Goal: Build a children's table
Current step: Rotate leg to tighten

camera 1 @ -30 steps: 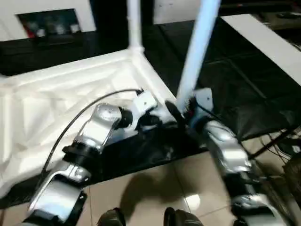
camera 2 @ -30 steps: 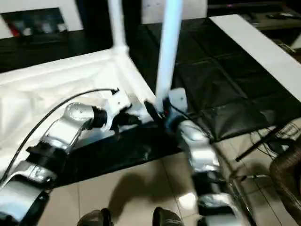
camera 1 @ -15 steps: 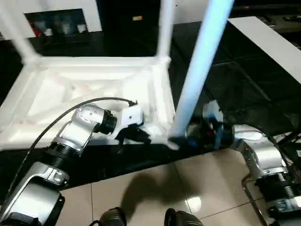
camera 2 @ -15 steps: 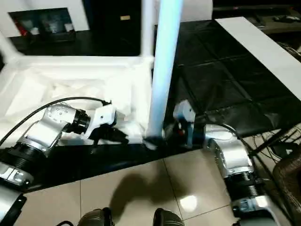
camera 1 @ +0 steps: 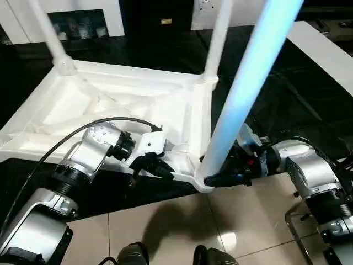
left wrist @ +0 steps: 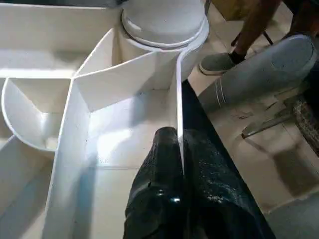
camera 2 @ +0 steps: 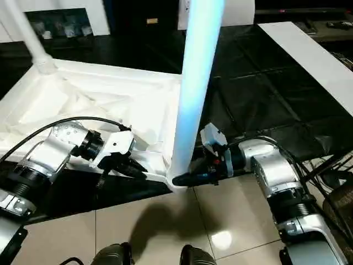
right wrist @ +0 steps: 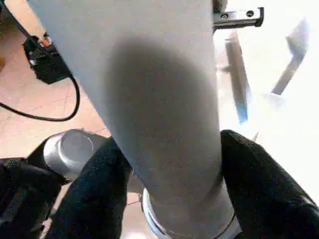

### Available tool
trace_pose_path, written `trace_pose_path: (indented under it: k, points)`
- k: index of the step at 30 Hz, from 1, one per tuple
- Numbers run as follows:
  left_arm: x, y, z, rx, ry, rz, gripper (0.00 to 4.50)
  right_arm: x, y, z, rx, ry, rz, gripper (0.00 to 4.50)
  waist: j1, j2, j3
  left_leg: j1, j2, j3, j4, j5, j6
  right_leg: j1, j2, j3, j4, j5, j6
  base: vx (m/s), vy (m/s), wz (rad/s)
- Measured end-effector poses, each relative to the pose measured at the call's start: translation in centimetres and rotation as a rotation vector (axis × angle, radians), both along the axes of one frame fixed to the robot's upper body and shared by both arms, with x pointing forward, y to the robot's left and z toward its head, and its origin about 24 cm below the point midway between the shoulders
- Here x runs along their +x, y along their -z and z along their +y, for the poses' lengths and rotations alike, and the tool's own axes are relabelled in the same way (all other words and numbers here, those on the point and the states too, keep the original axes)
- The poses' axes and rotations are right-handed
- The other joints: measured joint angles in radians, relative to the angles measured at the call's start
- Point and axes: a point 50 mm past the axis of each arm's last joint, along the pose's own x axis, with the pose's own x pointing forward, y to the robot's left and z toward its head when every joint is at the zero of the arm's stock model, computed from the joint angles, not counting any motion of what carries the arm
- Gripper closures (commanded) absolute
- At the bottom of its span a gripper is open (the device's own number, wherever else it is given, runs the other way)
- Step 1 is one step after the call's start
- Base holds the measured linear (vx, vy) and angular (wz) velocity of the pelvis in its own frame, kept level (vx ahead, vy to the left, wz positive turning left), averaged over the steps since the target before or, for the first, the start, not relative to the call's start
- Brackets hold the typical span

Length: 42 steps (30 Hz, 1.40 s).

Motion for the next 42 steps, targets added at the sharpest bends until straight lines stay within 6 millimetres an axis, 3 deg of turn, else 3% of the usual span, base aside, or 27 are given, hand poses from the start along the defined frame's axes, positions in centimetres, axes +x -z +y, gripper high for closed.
trace_pose_path:
  k: [7, 18, 21, 26, 29, 32, 37, 38, 42]
  points:
    - [-0.1, 0.0, 0.0, 0.002, 0.024, 0.005, 4.5, -0.1, 0.0, 0.1, -0.009, -0.022, 0.017, 2.36, 0.003, 0.0, 0.0, 0.0, 0.0, 0.0, 0.0, 0.0, 0.0, 0.0, 0.0, 0.0, 0.0, 0.0, 0.0, 0.0, 0.0, 0.0]
    - [-0.1, 0.0, 0.0, -0.02, -0.006, 0.043, 4.5, -0.9, 0.0, 0.4, 0.028, 0.051, 0.051, 2.39, 0.005, 0.0, 0.0, 0.001, 0.0, 0.0, 0.0, 0.0, 0.0, 0.0, 0.0, 0.0, 0.001, 0.0, 0.0, 0.0, 0.0, 0.0]
    - [0.4, 0.0, 0.6, -0.026, -0.131, 0.057, 4.5, -0.7, 0.5, 1.3, 0.061, 0.202, 0.046, 2.39, -0.006, 0.0, 0.0, 0.004, 0.001, 0.0, 0.0, -0.002, -0.007, 0.001, 0.0, 0.0, 0.003, 0.0, 0.0, 0.0, 0.0, 0.0]
    - [1.5, 0.0, 0.9, -0.044, -0.354, 0.033, 4.5, 1.0, 0.7, 2.9, 0.118, 0.548, 0.04, 2.41, -0.061, -0.002, 0.001, 0.006, 0.0, 0.0, 0.0, 0.0, -0.01, 0.001, 0.0, 0.0, 0.001, -0.004, 0.006, 0.0, 0.0, 0.0]
    - [2.1, 0.2, -0.2, -0.082, -0.457, 0.011, 4.5, 2.1, 0.6, 3.5, 0.123, 0.74, 0.016, 2.41, -0.079, -0.002, 0.001, 0.006, 0.0, 0.0, 0.0, 0.0, -0.01, 0.001, 0.0, 0.001, -0.001, -0.003, 0.006, 0.0, 0.0, 0.0]
    - [2.6, 0.3, -1.0, -0.112, -0.53, 0.005, 4.5, 2.8, 0.4, 4.0, 0.117, 0.856, -0.012, 2.41, -0.082, -0.003, 0.001, 0.007, 0.0, 0.0, -0.002, 0.0, -0.01, 0.0, 0.0, 0.001, 0.0, -0.003, 0.006, 0.0, 0.0, 0.0]
    - [4.1, 0.1, -3.5, -0.158, -0.698, -0.042, 4.5, 5.0, -0.1, 5.9, 0.128, 1.207, -0.024, 2.41, -0.083, -0.003, 0.001, 0.005, -0.001, 0.0, -0.003, -0.001, -0.009, -0.001, 0.0, 0.001, -0.002, -0.002, 0.006, 0.0, 0.0, 0.0]
    - [4.1, 0.1, -3.7, -0.163, -0.701, -0.046, 4.5, 5.1, -0.1, 6.0, 0.131, 1.227, -0.03, 1.88, -0.083, -0.003, 0.001, 0.005, -0.001, 0.0, -0.003, -0.002, -0.009, -0.001, 0.0, 0.001, -0.002, -0.002, 0.006, 0.0, 0.0, 0.0]
    - [4.1, 0.0, -3.7, -0.167, -0.688, -0.061, 4.5, 5.1, -0.2, 6.3, 0.152, 1.244, -0.034, 1.65, -0.083, -0.003, 0.001, 0.005, -0.001, 0.001, -0.005, -0.004, -0.008, -0.001, 0.0, 0.001, -0.002, 0.001, 0.001, 0.0, 0.0, 0.0]
